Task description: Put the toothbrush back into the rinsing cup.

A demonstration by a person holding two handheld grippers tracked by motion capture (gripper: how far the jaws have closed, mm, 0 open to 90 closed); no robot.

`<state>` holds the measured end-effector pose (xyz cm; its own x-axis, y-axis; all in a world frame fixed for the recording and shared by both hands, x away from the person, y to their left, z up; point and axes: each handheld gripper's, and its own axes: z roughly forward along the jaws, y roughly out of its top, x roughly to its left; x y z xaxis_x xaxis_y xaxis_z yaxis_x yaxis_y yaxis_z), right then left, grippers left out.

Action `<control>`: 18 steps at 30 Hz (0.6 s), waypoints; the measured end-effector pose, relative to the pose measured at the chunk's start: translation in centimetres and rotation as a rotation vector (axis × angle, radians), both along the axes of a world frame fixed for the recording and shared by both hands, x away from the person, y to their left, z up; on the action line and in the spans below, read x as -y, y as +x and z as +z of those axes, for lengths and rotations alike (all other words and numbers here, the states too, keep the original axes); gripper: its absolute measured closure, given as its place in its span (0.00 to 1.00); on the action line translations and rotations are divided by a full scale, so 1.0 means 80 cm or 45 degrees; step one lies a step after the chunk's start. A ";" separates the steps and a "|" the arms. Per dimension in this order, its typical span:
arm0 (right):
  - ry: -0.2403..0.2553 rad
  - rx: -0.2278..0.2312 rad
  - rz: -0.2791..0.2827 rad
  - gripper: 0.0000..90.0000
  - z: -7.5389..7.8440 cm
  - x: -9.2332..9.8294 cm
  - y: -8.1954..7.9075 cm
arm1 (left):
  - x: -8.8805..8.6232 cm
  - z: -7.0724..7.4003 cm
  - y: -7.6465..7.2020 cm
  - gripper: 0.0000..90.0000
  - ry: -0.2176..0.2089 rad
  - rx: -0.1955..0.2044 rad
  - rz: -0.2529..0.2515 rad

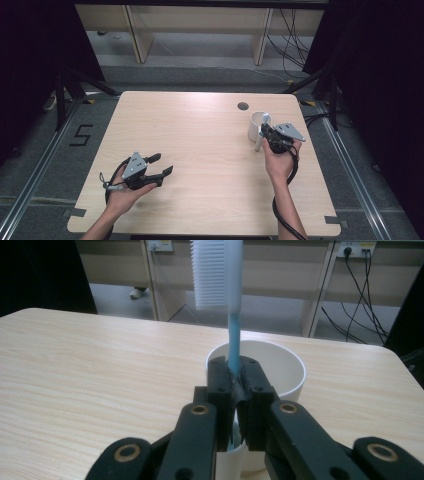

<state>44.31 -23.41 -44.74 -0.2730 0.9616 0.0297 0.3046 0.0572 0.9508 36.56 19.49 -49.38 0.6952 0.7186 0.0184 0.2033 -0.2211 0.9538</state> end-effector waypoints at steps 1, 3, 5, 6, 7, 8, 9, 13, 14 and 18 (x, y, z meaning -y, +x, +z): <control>-0.001 -0.004 -0.013 0.95 -0.002 -0.001 0.000 | 0.000 0.000 0.000 0.38 0.000 -0.001 -0.001; 0.002 0.005 -0.008 0.95 -0.004 0.000 0.000 | 0.000 -0.001 0.000 0.37 0.001 -0.003 -0.001; 0.003 0.005 -0.020 0.95 -0.004 -0.001 -0.001 | 0.000 -0.002 0.001 0.37 -0.003 -0.002 -0.003; -0.022 0.012 -0.013 0.95 -0.003 0.000 -0.001 | 0.001 -0.002 0.001 0.37 -0.013 0.003 -0.010; -0.002 0.000 -0.017 0.95 -0.004 -0.001 -0.002 | 0.001 -0.002 0.001 0.37 -0.013 0.002 -0.008; -0.024 0.006 -0.011 0.94 -0.003 0.001 -0.002 | 0.001 -0.002 0.001 0.37 -0.014 0.003 -0.007; -0.026 0.005 -0.014 0.93 -0.004 0.001 -0.002 | 0.000 -0.002 0.001 0.37 -0.015 0.002 -0.007; -0.008 -0.027 -0.022 0.82 -0.008 0.000 -0.003 | -0.001 -0.002 0.000 0.37 -0.002 -0.006 0.003; -0.026 -0.018 -0.005 0.78 -0.009 0.002 -0.002 | -0.001 -0.002 0.001 0.37 -0.006 -0.006 0.005; -0.026 -0.039 -0.015 0.62 -0.009 0.003 -0.004 | -0.001 -0.003 0.001 0.37 -0.007 -0.012 0.005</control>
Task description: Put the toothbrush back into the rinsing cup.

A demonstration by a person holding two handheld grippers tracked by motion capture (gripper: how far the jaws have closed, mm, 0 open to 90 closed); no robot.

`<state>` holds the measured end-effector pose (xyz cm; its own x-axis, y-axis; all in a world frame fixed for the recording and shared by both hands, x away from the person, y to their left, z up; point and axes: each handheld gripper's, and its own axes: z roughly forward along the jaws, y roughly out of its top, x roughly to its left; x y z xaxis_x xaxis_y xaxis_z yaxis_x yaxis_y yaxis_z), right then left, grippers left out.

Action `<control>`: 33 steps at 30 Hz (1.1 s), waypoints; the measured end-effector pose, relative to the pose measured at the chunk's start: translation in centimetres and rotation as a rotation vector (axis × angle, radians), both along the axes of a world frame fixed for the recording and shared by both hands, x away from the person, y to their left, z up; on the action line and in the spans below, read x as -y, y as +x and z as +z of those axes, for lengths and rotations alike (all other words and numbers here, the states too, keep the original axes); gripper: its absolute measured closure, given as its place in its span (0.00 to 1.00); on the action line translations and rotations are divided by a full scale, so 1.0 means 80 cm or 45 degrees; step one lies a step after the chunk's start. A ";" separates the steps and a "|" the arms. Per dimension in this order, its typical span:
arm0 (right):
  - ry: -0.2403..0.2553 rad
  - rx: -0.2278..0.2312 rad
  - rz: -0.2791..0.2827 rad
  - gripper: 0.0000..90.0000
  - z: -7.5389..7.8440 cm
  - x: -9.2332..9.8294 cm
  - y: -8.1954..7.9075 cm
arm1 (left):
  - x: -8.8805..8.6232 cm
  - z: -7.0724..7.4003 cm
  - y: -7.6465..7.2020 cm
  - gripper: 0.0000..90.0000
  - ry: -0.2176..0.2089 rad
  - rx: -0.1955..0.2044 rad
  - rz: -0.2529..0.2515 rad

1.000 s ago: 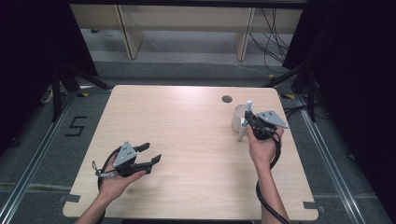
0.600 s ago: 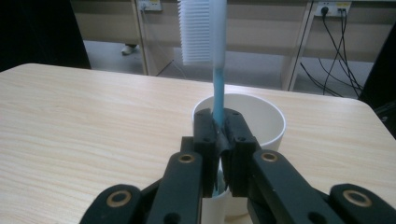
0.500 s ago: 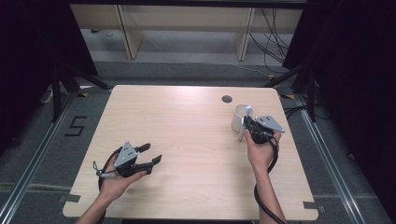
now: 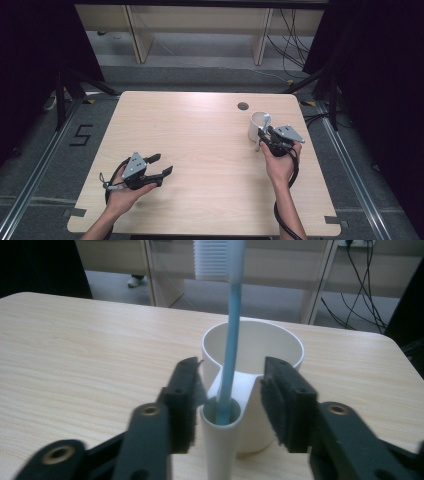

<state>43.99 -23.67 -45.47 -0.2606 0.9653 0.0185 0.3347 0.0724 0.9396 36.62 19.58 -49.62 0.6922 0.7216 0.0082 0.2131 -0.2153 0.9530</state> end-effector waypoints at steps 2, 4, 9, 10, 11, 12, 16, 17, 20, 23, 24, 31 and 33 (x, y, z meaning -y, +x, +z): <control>-0.007 -0.007 -0.008 0.57 0.002 0.001 -0.002 | 0.000 0.000 0.000 0.37 0.001 -0.001 -0.002; -0.025 -0.012 -0.007 0.53 0.004 0.003 -0.004 | 0.000 0.000 0.000 0.37 0.002 -0.001 -0.002; -0.025 -0.043 0.014 0.47 0.005 0.006 -0.013 | -0.001 -0.002 0.000 0.37 -0.011 -0.011 0.004; -0.011 -0.047 0.017 0.47 0.004 0.007 -0.014 | -0.002 -0.003 0.000 0.37 -0.015 -0.015 0.005; -0.004 -0.055 0.016 0.46 0.003 0.007 -0.017 | -0.002 -0.003 0.000 0.37 -0.013 -0.016 0.006; -0.013 -0.061 0.013 0.46 0.002 0.008 -0.019 | -0.003 -0.004 0.000 0.37 -0.010 -0.020 0.008; 0.010 -0.097 0.031 0.45 -0.003 0.011 -0.030 | -0.004 -0.004 0.000 0.37 -0.012 -0.022 0.013; -0.031 -0.090 0.051 0.45 -0.004 0.016 -0.032 | -0.004 -0.004 0.000 0.37 -0.015 -0.023 0.014; -0.018 -0.081 0.066 0.46 -0.009 0.022 -0.043 | -0.005 -0.004 0.000 0.37 -0.015 -0.023 0.018; -0.025 -0.083 0.051 0.46 -0.015 0.029 -0.057 | -0.006 -0.005 0.000 0.37 -0.017 -0.026 0.023; -0.011 -0.091 0.045 0.46 -0.016 0.030 -0.060 | -0.007 -0.005 0.000 0.37 -0.017 -0.025 0.024; -0.015 -0.101 0.027 0.47 -0.027 0.046 -0.086 | -0.012 -0.005 0.000 0.37 -0.025 -0.027 0.043; -0.012 -0.101 0.025 0.47 -0.030 0.051 -0.094 | -0.014 -0.005 0.000 0.37 -0.030 -0.027 0.051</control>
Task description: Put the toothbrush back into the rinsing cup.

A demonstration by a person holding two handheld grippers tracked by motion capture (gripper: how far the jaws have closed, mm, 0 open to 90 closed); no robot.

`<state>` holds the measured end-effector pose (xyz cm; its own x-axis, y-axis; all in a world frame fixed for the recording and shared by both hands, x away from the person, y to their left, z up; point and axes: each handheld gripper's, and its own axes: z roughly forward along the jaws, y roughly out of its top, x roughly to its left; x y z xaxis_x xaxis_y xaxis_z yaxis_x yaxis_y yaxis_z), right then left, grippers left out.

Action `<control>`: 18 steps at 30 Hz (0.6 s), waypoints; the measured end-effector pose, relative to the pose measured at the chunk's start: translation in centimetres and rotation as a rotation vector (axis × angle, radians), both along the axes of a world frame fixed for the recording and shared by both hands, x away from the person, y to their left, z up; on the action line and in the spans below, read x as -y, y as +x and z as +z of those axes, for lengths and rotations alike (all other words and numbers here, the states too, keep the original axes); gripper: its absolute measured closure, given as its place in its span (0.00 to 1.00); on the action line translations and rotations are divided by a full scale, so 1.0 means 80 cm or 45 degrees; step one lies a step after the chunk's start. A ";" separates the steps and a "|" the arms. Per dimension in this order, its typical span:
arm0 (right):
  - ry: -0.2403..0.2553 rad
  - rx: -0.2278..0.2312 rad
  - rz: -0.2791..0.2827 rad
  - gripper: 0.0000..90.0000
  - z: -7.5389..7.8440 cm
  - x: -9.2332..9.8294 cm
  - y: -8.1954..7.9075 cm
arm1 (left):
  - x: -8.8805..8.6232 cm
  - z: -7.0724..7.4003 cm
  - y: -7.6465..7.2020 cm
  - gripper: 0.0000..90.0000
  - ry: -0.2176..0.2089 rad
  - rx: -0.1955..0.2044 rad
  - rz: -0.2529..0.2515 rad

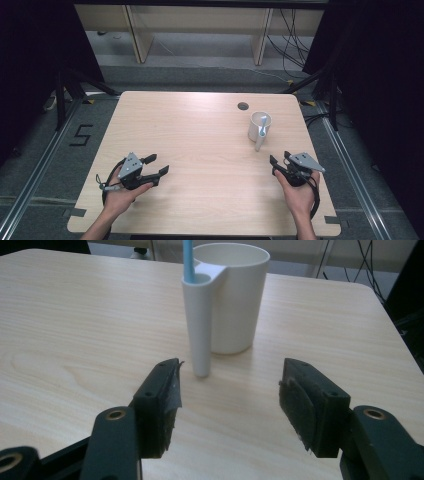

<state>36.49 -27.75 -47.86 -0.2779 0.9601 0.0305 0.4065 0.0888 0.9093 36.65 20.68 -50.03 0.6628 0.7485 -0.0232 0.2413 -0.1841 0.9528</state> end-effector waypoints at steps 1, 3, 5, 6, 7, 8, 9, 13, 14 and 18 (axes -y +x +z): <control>-0.025 0.005 -0.003 0.47 -0.001 0.003 -0.003 | 0.000 -0.001 0.001 0.37 -0.016 0.006 -0.001; -0.012 0.011 0.004 0.47 -0.006 0.010 -0.011 | -0.002 -0.001 0.002 0.37 -0.015 0.007 -0.001; 0.000 0.008 -0.015 0.48 -0.007 0.012 -0.018 | -0.003 -0.002 0.002 0.37 -0.016 0.007 0.002; -0.007 -0.002 -0.022 0.48 -0.007 0.014 -0.021 | -0.003 -0.002 0.002 0.37 -0.016 0.008 0.003; -0.012 0.015 -0.023 0.48 -0.009 0.015 -0.022 | -0.004 -0.002 0.001 0.37 -0.015 0.008 0.005; -0.021 0.020 -0.022 0.48 -0.011 0.017 -0.025 | -0.004 -0.002 0.001 0.37 -0.016 0.009 0.006; -0.016 0.031 -0.019 0.48 -0.013 0.018 -0.027 | -0.004 -0.003 0.001 0.37 -0.019 0.014 0.013; 0.050 0.016 -0.019 0.48 -0.023 0.019 -0.037 | -0.006 -0.006 0.002 0.38 -0.039 0.024 0.010; 0.087 -0.014 -0.032 0.48 -0.025 0.014 -0.040 | -0.006 -0.006 0.001 0.38 -0.030 0.021 0.017; 0.052 0.024 -0.020 0.48 -0.029 0.014 -0.042 | -0.006 -0.009 -0.001 0.38 -0.041 0.046 0.026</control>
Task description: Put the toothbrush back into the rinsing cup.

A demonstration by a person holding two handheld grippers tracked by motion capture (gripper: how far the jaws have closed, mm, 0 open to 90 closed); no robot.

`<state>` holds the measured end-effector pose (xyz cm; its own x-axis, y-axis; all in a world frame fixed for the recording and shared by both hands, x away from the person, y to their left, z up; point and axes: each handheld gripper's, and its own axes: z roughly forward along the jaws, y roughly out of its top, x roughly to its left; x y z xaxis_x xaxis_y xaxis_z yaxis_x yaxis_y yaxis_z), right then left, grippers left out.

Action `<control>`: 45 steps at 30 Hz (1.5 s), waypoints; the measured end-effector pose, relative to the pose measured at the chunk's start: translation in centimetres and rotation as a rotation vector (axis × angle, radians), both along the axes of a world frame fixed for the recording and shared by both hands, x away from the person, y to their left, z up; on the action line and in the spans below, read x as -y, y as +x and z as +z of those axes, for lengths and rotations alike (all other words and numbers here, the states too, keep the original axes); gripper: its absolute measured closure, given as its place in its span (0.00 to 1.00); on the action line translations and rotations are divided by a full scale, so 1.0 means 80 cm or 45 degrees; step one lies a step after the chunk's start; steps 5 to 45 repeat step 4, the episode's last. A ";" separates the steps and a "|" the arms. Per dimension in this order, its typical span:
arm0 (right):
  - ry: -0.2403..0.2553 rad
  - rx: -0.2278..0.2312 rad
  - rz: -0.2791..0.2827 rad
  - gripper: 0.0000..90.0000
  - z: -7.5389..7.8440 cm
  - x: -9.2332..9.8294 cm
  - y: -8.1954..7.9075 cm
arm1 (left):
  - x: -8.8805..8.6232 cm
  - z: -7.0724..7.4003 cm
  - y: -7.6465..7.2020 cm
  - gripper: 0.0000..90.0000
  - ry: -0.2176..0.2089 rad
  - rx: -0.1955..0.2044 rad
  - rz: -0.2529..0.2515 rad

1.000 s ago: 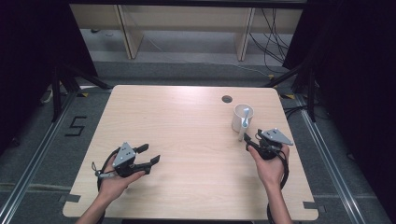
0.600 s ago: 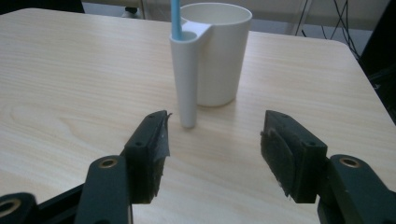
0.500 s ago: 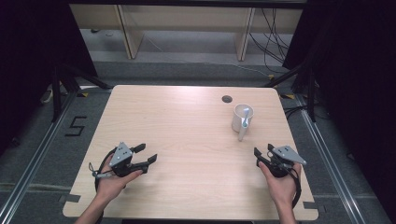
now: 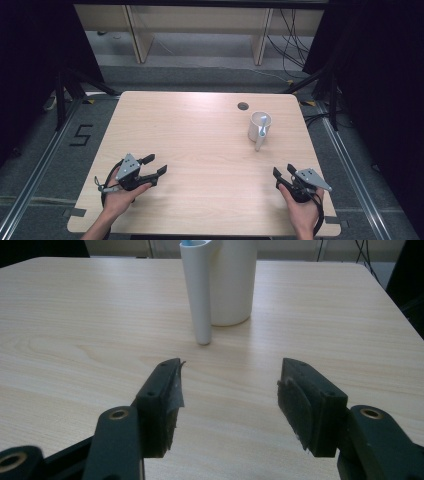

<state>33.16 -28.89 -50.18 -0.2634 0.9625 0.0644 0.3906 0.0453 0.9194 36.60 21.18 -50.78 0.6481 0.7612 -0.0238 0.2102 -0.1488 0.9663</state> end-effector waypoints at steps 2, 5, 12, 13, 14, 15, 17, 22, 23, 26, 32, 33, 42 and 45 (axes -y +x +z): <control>0.009 0.018 0.006 0.48 -0.002 -0.003 0.000 | 0.001 -0.002 0.001 0.38 -0.028 0.043 -0.004; -0.010 0.026 0.015 0.48 -0.003 -0.003 -0.001 | 0.002 -0.004 0.001 0.38 -0.039 0.056 0.003; -0.010 0.026 0.015 0.48 -0.003 -0.003 -0.001 | 0.002 -0.004 0.001 0.38 -0.039 0.056 0.003; -0.010 0.026 0.015 0.48 -0.003 -0.003 -0.001 | 0.002 -0.004 0.001 0.38 -0.039 0.056 0.003; -0.010 0.026 0.015 0.48 -0.003 -0.003 -0.001 | 0.002 -0.004 0.001 0.38 -0.039 0.056 0.003; -0.010 0.026 0.015 0.48 -0.003 -0.003 -0.001 | 0.002 -0.004 0.001 0.38 -0.039 0.056 0.003; -0.010 0.026 0.015 0.48 -0.003 -0.003 -0.001 | 0.002 -0.004 0.001 0.38 -0.039 0.056 0.003; -0.010 0.026 0.015 0.48 -0.003 -0.003 -0.001 | 0.002 -0.004 0.001 0.38 -0.039 0.056 0.003; -0.010 0.026 0.015 0.48 -0.003 -0.003 -0.001 | 0.002 -0.004 0.001 0.38 -0.039 0.056 0.003; -0.010 0.026 0.015 0.48 -0.003 -0.003 -0.001 | 0.002 -0.004 0.001 0.38 -0.039 0.056 0.003; -0.010 0.026 0.015 0.48 -0.003 -0.003 -0.001 | 0.002 -0.004 0.001 0.38 -0.039 0.056 0.003; -0.010 0.026 0.015 0.48 -0.003 -0.003 -0.001 | 0.002 -0.004 0.001 0.38 -0.039 0.056 0.003; -0.010 0.026 0.015 0.48 -0.003 -0.003 -0.001 | 0.002 -0.004 0.001 0.38 -0.039 0.056 0.003; -0.010 0.026 0.015 0.48 -0.003 -0.003 -0.001 | 0.002 -0.004 0.001 0.38 -0.039 0.056 0.003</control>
